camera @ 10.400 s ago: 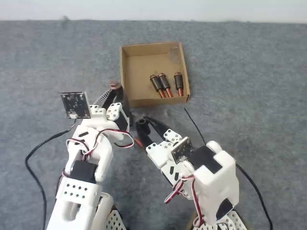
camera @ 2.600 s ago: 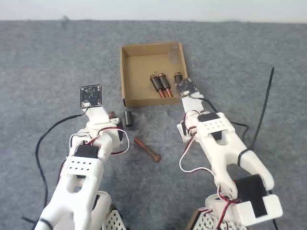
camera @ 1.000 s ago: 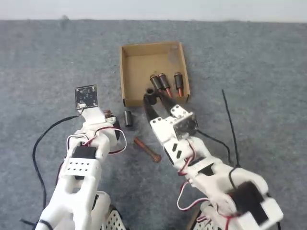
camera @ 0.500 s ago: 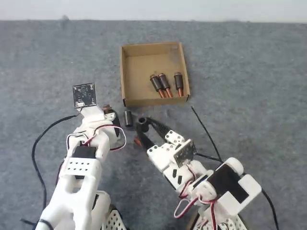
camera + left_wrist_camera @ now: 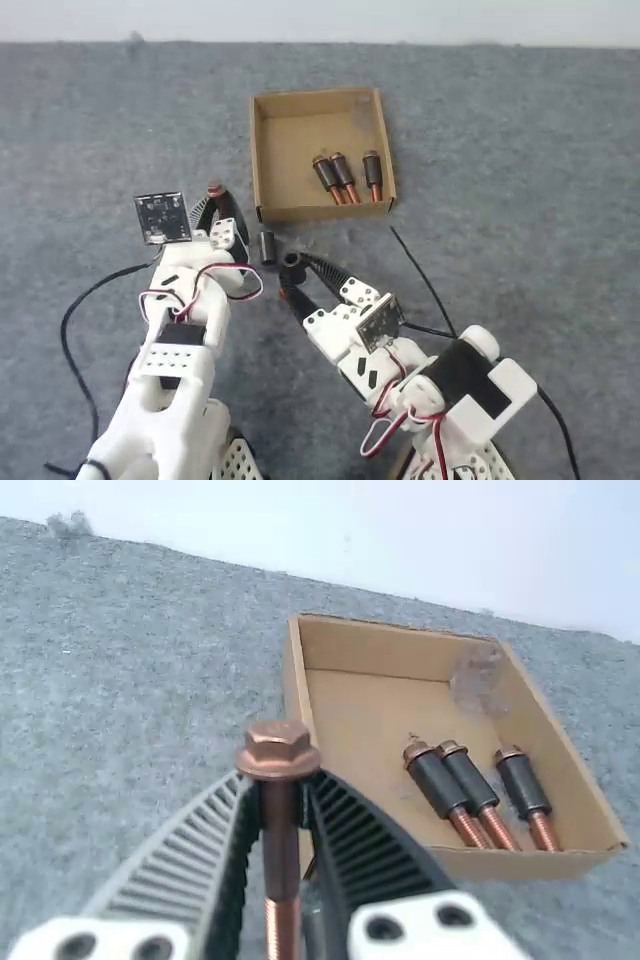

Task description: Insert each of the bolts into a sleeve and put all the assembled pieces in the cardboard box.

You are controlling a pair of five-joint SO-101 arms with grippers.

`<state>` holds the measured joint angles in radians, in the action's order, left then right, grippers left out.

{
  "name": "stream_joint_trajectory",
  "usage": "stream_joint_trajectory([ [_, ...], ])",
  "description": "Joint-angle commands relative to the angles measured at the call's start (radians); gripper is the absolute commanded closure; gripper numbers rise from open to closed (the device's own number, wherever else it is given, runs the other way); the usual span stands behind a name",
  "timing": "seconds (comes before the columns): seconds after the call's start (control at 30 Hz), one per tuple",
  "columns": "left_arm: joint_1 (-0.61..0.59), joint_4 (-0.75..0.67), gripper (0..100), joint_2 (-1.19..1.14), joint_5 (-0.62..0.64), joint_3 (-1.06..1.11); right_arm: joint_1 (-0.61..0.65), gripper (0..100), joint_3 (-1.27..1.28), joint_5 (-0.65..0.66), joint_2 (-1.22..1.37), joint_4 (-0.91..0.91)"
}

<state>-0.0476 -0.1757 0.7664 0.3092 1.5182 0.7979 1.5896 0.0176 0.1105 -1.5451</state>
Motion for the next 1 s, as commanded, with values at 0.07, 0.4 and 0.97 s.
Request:
stream_joint_trajectory([
  [0.07,0.002,-0.048,99,0.012,-0.009,-0.064,0.004,99.2,-0.008,-0.008,-0.004,-0.027],
  [0.4,0.064,0.247,99,0.316,-0.008,-0.074,0.002,99.2,-0.020,-0.009,-0.002,0.015],
  [0.97,0.292,0.663,99,0.767,-0.006,-0.114,0.031,99.2,-0.025,-0.011,-0.002,0.044],
])
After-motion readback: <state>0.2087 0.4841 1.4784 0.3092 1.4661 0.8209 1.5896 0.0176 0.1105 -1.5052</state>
